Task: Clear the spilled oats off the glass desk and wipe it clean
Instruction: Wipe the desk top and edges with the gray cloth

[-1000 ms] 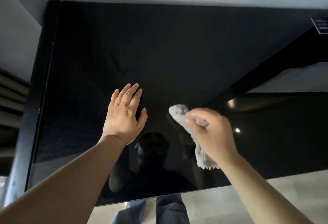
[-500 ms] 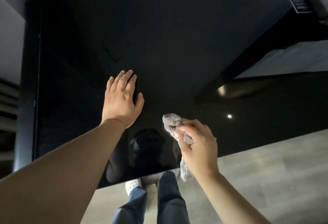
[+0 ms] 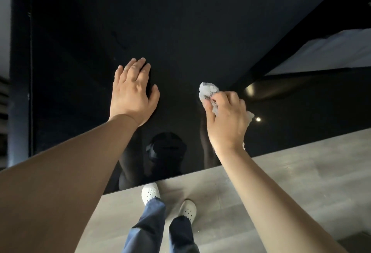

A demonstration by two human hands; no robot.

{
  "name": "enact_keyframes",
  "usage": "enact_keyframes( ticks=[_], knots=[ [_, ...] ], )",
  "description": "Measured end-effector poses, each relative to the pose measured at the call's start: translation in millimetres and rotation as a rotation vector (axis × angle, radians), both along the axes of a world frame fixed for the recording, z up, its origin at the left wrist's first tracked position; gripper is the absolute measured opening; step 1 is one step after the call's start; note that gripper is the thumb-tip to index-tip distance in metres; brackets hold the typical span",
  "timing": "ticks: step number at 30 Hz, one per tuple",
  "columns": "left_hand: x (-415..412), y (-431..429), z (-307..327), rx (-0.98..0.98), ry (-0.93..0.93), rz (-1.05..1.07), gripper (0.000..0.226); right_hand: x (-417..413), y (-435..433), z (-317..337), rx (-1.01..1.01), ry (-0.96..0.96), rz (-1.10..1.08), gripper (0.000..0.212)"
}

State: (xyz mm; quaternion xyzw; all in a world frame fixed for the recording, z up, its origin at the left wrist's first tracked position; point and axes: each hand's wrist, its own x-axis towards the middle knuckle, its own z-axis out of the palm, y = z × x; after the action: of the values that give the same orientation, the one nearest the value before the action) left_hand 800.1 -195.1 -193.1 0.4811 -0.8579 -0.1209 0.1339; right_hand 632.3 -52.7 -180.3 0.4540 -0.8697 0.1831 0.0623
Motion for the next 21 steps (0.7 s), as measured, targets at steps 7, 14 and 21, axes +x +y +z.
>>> enact_keyframes(
  ticks=[7, 14, 21],
  knots=[
    [-0.1, 1.0, 0.2, 0.001, 0.009, 0.002, 0.054, 40.2, 86.3, 8.3, 0.021, -0.185, 0.196, 0.023],
    [0.0, 1.2, -0.5, 0.004, 0.004, -0.004, 0.055, 53.9, 113.9, 33.1, 0.055, -0.492, 0.237, 0.02],
    [-1.1, 2.4, 4.7, 0.039, -0.022, -0.011, 0.056, 10.4, 39.9, 75.5, -0.176, -0.457, 0.057, 0.012]
  ],
)
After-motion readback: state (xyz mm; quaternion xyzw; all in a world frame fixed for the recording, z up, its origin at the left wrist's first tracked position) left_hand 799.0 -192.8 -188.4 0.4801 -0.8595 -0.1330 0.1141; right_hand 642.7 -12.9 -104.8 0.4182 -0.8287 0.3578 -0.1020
